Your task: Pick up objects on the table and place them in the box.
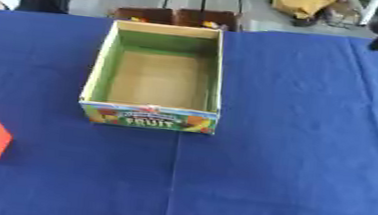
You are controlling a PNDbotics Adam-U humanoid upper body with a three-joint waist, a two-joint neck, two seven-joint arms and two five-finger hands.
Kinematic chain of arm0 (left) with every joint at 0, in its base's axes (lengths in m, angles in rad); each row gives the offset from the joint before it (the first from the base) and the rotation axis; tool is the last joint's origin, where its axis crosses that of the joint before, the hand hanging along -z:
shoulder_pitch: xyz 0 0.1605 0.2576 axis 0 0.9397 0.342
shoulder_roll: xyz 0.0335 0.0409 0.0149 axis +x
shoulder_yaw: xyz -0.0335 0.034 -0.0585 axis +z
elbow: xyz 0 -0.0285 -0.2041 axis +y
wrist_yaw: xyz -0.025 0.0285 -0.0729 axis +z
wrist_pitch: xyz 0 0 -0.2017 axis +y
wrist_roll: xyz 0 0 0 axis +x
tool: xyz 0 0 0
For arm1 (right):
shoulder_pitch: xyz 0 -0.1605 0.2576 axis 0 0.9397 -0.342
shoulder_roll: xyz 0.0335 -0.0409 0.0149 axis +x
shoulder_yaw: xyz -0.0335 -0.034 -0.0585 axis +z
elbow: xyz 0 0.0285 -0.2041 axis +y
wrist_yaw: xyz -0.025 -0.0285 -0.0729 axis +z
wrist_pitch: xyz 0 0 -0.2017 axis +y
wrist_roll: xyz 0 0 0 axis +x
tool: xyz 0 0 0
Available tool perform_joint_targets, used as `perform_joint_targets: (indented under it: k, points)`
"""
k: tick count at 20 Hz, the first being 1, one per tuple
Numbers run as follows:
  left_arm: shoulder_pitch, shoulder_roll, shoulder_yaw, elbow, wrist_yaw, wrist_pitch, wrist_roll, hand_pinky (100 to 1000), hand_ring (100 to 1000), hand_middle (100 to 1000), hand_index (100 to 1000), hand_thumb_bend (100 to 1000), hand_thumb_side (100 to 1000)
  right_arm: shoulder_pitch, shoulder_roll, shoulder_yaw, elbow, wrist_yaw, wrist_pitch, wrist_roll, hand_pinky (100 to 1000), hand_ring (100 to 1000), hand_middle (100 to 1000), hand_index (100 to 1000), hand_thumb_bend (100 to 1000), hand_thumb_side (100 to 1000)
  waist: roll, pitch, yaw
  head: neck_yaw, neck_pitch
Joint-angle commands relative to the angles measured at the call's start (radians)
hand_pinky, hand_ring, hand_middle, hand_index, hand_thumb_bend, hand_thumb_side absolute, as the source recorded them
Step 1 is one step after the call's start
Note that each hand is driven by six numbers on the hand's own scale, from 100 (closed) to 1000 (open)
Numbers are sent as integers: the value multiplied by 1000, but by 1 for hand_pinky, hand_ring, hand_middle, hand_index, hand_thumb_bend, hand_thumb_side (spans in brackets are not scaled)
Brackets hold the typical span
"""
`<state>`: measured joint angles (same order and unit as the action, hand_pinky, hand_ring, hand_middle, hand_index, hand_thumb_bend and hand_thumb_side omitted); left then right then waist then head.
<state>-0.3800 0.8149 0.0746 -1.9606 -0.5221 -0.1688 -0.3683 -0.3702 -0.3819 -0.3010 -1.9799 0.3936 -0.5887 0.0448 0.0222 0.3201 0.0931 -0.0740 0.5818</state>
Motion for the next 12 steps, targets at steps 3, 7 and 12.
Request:
perform_joint_targets:
  k: [3,7,12]
  points:
    - [-65,84,-27,66,-20,-40,-100,730,906,964,1000,100,718,-8,-20,2,-20,-8,-1,8,642,745,462,709,259,1000,6,-35,-4,9,-17]
    - [-120,105,-64,125,-32,-90,-182,766,930,986,1000,100,793,-8,-20,5,-20,-11,-3,12,642,745,462,709,263,1000,5,-36,-10,16,-21]
    - [-155,124,-95,173,-45,-152,-323,802,953,1000,1000,100,974,-5,-20,6,-20,-13,-5,18,643,746,460,709,274,1000,8,-34,-16,19,-22]
